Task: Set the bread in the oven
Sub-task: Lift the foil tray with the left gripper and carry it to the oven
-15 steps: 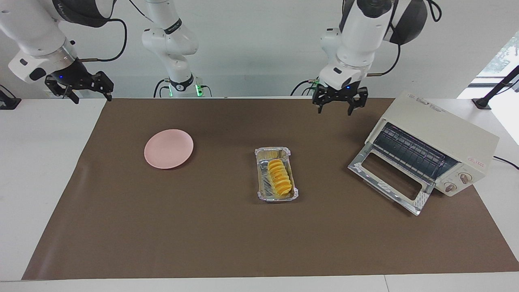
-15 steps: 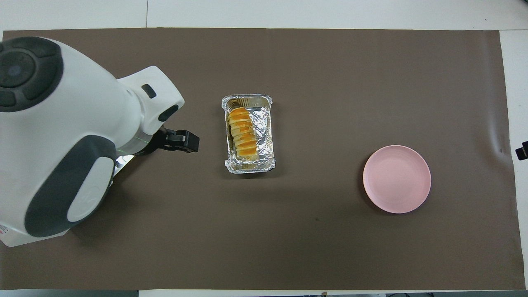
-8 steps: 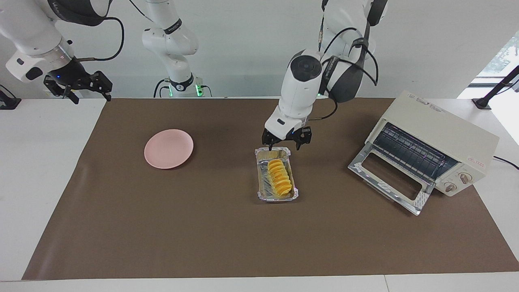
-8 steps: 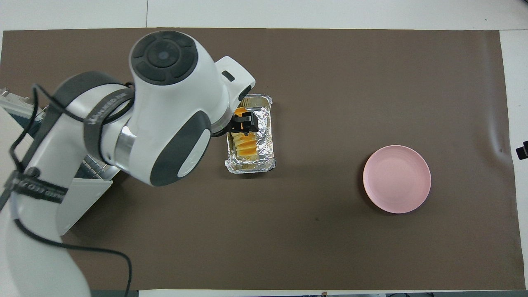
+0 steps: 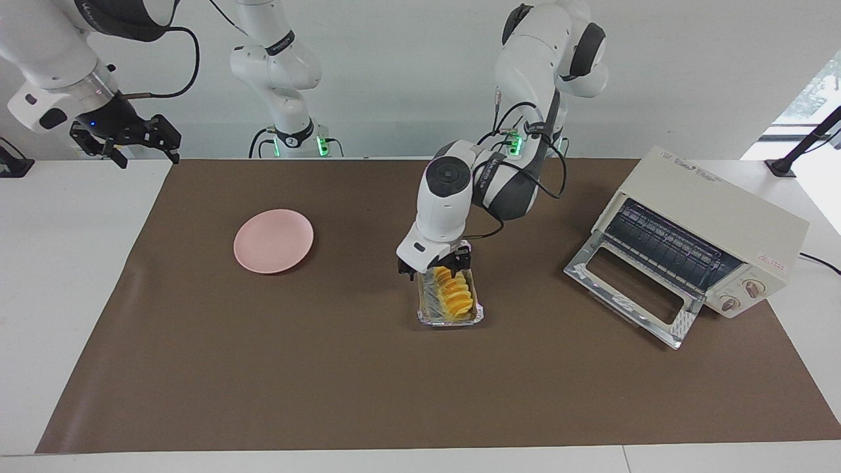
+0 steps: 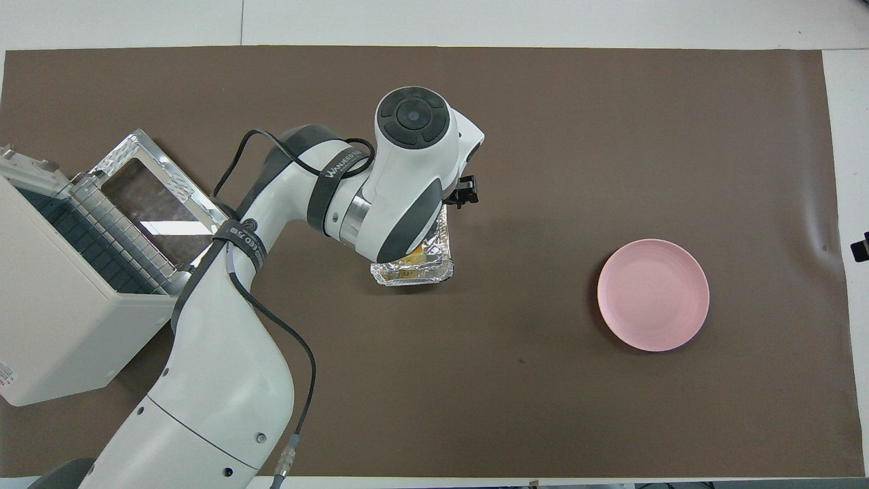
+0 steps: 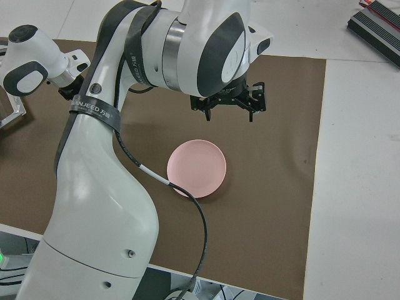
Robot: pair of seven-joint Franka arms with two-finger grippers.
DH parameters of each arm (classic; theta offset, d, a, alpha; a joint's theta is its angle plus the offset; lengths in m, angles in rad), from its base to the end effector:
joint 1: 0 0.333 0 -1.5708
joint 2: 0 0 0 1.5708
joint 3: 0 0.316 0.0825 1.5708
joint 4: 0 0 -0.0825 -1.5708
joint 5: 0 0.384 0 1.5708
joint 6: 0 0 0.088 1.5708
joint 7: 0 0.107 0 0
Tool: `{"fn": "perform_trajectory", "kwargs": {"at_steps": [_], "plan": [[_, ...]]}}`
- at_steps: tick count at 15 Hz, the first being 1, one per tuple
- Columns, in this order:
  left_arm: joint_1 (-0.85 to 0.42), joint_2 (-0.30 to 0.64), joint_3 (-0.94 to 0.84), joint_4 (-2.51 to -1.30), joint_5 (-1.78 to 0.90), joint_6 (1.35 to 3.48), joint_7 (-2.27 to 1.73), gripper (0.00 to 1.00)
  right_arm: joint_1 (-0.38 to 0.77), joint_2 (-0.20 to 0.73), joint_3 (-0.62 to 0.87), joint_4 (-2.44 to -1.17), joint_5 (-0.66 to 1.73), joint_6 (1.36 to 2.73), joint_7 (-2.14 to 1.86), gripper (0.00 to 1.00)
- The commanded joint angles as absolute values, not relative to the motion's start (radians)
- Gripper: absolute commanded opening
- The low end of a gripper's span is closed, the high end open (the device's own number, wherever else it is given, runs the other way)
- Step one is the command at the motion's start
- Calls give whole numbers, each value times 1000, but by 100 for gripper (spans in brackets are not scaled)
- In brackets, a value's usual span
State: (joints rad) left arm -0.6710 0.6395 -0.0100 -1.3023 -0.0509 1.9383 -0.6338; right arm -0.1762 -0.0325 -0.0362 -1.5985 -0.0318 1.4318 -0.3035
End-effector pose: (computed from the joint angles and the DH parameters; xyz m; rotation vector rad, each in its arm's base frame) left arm 0.5662 -0.4611 0.3678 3.1007 -0.0417 -0.0549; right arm 0.5159 -0.1154 0.6181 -3.1264 -0.1391 0.2156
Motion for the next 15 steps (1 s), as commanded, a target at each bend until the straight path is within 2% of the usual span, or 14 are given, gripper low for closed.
{"fn": "perform_trajectory", "kwargs": {"at_steps": [1, 5, 7, 9, 10, 12, 13, 15], "plan": [[-718, 653, 9, -1327, -25, 1965, -666, 100, -181, -60, -25, -1621, -21, 1433, -311, 100], [-733, 670, 9, -1361, -17, 1993, -681, 99, -178, -60, -20, -1621, -21, 1433, -311, 100], [-733, 661, 9, -1406, -17, 2025, -681, 93, -179, -61, -20, -1621, -21, 1433, -311, 100], [-735, 661, 9, -1420, -17, 2036, -686, 78, -178, -60, -20, -1623, -21, 1433, -311, 100], [-735, 661, 9, -1422, -17, 2036, -702, 66, -178, -60, -20, -1623, -21, 1433, -311, 100], [-735, 661, 11, -1417, -8, 2036, -736, 7, -178, -61, -20, -1621, -23, 1433, -311, 100], [-733, 661, 11, -1417, 8, 2039, -733, 0, -179, -61, -20, -1623, -21, 1433, -311, 100], [-733, 661, 11, -1416, 18, 2036, -733, 0, -178, -61, -20, -1621, -21, 1433, -311, 100]]}}
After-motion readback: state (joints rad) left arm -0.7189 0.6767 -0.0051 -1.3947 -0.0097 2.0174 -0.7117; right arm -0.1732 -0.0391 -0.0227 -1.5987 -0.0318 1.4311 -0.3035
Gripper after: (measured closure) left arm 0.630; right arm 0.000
